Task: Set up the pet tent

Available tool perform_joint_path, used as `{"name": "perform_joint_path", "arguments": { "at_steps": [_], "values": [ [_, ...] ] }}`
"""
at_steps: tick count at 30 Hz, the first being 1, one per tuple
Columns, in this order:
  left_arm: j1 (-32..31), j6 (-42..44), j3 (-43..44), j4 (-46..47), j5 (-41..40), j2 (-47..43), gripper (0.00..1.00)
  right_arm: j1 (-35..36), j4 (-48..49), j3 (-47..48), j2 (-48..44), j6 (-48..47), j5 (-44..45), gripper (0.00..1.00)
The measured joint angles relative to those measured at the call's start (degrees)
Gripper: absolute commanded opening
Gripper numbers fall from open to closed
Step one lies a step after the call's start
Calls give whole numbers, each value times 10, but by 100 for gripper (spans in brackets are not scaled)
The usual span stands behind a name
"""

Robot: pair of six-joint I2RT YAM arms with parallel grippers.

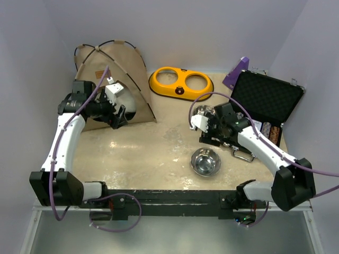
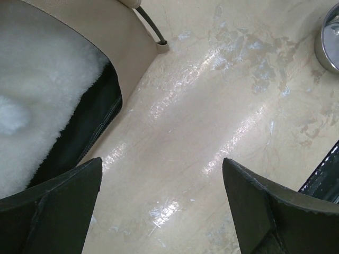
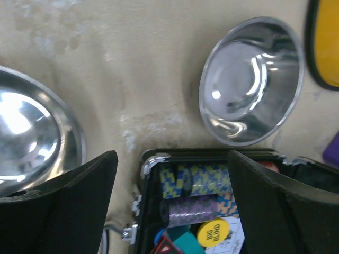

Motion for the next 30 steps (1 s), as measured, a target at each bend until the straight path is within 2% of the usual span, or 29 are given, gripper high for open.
{"name": "perform_joint_path", "arguments": {
  "at_steps": [6, 12, 15, 19, 24, 30],
  "values": [
    [-1, -23, 22, -1, -7, 11, 100, 0, 129, 3, 42, -18, 29, 80],
    [-2, -27, 24, 2, -27, 13, 100, 0, 159, 58, 196, -30, 38, 79],
    [-2, -26, 24, 7, -35, 22, 100, 0, 162, 79, 249, -33, 38, 54],
    [-2, -25, 24, 14, -41, 35, 100, 0, 165, 113, 298, -31, 45, 0],
    [-2, -26, 24, 19, -43, 40, 100, 2, 125, 210, 337, -18, 47, 0],
    [-2, -27, 24, 20, -43, 41, 100, 38, 69, 472, 392, 18, 15, 0]
  ]
}}
